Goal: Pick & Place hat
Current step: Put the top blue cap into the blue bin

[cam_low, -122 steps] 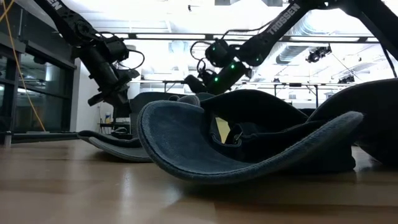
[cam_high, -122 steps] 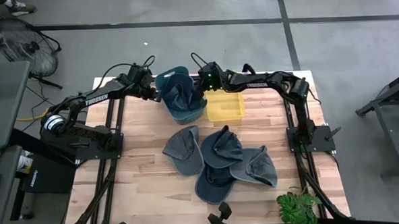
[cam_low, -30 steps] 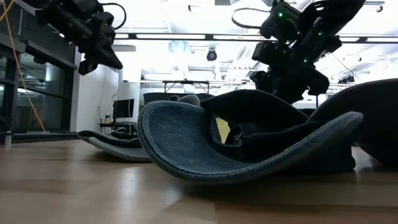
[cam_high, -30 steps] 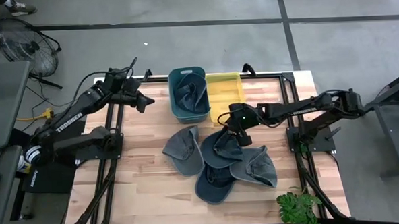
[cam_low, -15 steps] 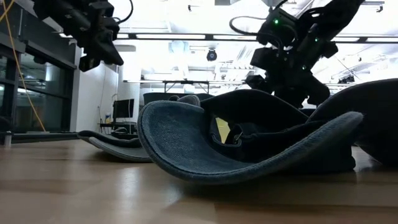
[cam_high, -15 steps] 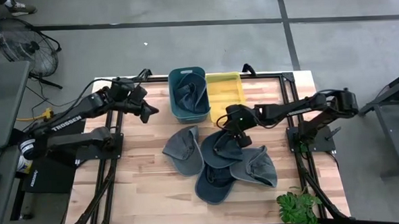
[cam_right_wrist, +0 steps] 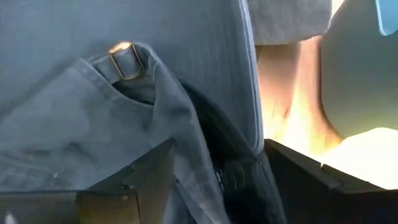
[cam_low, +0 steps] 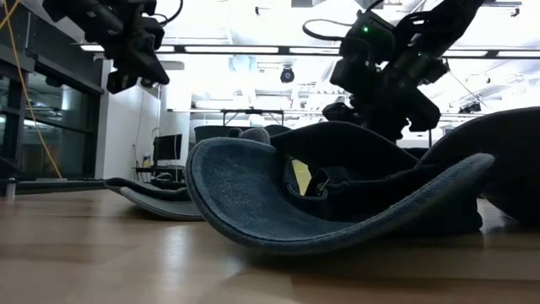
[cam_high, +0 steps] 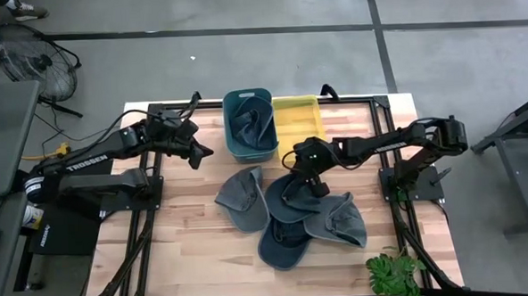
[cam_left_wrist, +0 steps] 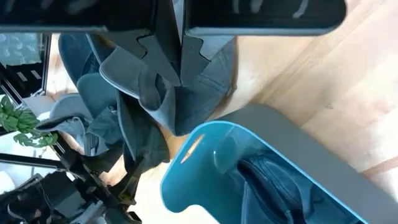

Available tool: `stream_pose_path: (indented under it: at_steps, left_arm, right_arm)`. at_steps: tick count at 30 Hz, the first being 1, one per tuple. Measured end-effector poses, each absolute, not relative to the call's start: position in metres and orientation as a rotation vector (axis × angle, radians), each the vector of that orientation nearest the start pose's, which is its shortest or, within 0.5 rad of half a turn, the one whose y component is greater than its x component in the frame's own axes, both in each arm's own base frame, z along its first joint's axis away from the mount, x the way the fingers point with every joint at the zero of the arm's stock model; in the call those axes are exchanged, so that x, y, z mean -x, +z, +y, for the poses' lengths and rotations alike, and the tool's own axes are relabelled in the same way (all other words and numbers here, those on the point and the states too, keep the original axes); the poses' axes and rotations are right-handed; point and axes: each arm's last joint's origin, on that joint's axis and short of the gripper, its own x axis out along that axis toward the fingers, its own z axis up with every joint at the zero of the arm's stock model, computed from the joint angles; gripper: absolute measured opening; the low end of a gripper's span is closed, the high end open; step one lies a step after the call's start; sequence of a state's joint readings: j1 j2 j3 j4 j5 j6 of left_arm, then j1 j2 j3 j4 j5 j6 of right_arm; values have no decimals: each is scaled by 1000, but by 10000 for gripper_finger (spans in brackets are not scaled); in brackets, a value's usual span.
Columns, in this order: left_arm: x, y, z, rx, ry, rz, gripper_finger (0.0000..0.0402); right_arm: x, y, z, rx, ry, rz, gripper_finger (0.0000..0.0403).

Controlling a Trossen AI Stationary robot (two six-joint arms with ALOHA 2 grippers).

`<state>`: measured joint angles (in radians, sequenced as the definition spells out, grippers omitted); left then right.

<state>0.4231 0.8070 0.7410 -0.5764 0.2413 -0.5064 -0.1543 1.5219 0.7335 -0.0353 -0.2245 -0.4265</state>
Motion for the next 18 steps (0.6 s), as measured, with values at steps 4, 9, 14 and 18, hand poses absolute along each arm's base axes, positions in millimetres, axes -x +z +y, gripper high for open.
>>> stream_pose_path:
  at_steps: [4, 9, 14, 18]
  left_arm:
    - [-153, 280, 55, 702, 322, 562, 0]
    - [-155, 280, 50, 699, 311, 569, 0]
    - [-156, 280, 47, 696, 316, 571, 0]
    - [-156, 280, 47, 701, 320, 570, 0]
  right_arm:
    - [-287, 167, -38, 218, 236, 770, 205]
    - [-286, 167, -38, 181, 225, 785, 147]
    - [-286, 167, -38, 156, 214, 788, 72]
    - [-286, 167, -37, 134, 211, 789, 16]
